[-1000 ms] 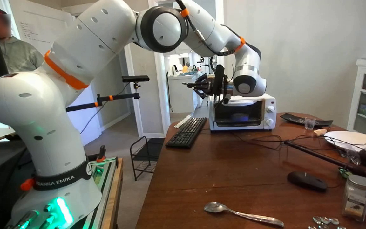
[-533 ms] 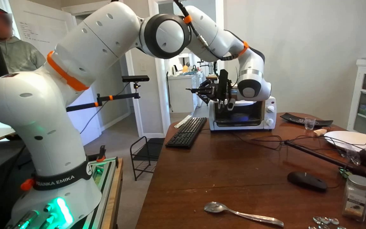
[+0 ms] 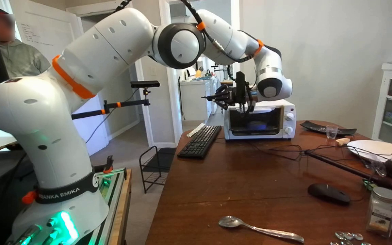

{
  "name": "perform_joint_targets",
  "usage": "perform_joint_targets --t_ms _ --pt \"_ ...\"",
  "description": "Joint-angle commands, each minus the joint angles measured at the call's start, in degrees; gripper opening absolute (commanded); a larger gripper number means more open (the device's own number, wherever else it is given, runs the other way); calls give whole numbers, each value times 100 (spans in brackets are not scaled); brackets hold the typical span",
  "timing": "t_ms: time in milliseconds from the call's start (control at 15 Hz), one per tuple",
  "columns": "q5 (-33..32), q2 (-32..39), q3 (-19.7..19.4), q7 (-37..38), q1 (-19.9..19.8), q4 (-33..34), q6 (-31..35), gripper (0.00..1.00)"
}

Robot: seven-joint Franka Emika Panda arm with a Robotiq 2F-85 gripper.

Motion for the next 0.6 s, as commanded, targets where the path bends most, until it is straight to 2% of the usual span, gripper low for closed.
perform_joint_targets --t_ms 0,533 --pt "-153 325 54 -3 34 540 -241 1" --pt "57 530 152 134 -56 555 -269 1"
